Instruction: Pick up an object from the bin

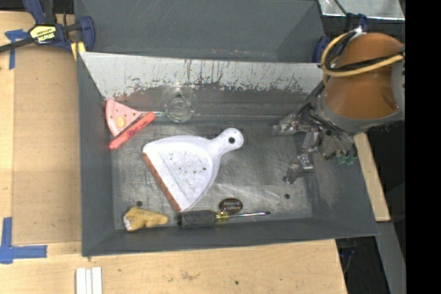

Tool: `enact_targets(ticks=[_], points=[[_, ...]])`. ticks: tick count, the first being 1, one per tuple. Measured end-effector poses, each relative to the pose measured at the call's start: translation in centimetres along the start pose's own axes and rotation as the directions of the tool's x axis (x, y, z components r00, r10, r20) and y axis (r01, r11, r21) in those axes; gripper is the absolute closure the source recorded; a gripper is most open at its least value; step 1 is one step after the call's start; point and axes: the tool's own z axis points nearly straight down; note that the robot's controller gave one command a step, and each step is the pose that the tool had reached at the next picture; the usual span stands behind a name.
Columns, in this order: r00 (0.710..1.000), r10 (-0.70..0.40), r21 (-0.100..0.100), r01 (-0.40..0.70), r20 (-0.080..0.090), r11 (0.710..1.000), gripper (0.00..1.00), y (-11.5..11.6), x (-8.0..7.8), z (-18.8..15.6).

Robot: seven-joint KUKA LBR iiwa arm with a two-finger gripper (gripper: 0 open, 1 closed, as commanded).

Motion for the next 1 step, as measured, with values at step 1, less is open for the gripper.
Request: enact_targets(ticks=[1], points=[[1.0, -0.017, -0.003, 0.017, -0.012, 1.0, 0.0, 3.77, -4.3, -0.34]])
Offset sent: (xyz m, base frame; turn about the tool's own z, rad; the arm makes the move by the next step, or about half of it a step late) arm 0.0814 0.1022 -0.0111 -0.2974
